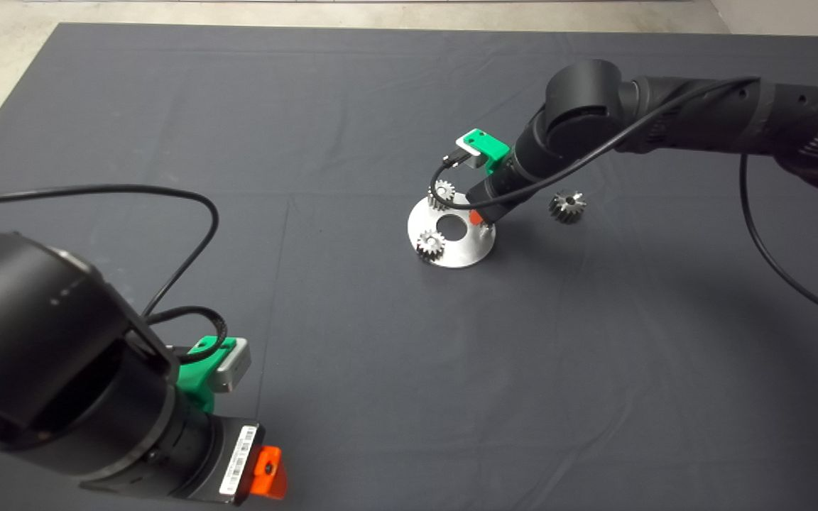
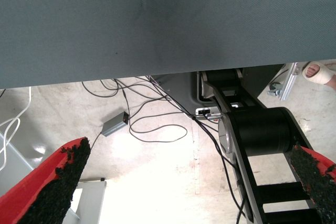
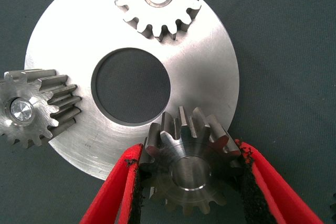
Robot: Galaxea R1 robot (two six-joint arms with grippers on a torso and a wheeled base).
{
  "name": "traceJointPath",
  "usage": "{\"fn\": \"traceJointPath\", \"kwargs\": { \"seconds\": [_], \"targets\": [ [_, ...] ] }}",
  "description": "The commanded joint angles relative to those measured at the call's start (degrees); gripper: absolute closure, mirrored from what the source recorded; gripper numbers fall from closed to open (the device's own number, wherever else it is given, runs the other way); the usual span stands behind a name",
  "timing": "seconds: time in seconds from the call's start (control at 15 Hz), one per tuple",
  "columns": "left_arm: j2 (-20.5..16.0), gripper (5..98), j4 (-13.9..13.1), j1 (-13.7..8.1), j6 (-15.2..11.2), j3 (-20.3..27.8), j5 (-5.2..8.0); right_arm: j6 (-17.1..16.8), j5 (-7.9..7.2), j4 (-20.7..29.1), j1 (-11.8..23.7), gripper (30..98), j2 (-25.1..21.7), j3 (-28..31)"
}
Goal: Remove an incorrectly installed larger gear and replace it with the correct smaller gear
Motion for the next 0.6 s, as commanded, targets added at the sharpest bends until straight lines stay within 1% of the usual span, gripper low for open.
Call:
{"fn": "traceJointPath", "kwargs": {
  "seconds": [0.0, 0.2, 0.27, 0.4, 0.53],
  "targets": [
    [-0.3, 5.4, -1.1, -0.3, -0.3, 1.0, 0.06, -0.2, -0.80, 0.3, 1.1, 88.2, 0.6, 0.2],
    [-0.3, 5.4, -1.1, -0.3, -0.3, 1.0, 0.15, -0.7, -2.63, 0.4, 1.2, 88.2, 1.4, -0.2],
    [-0.3, 5.4, -1.1, -0.3, -0.3, 0.9, 0.15, -1.5, -3.14, 0.4, 1.1, 88.1, 1.5, -0.2],
    [-0.3, 5.4, -1.1, -0.3, -0.3, 1.0, 0.15, -2.0, -3.25, 0.4, 1.1, 88.1, 1.3, -0.6],
    [-0.4, 5.4, -1.1, -0.3, -0.3, 1.0, 0.12, -2.2, -4.32, 0.4, 1.1, 88.1, 1.4, -1.9]
  ]
}}
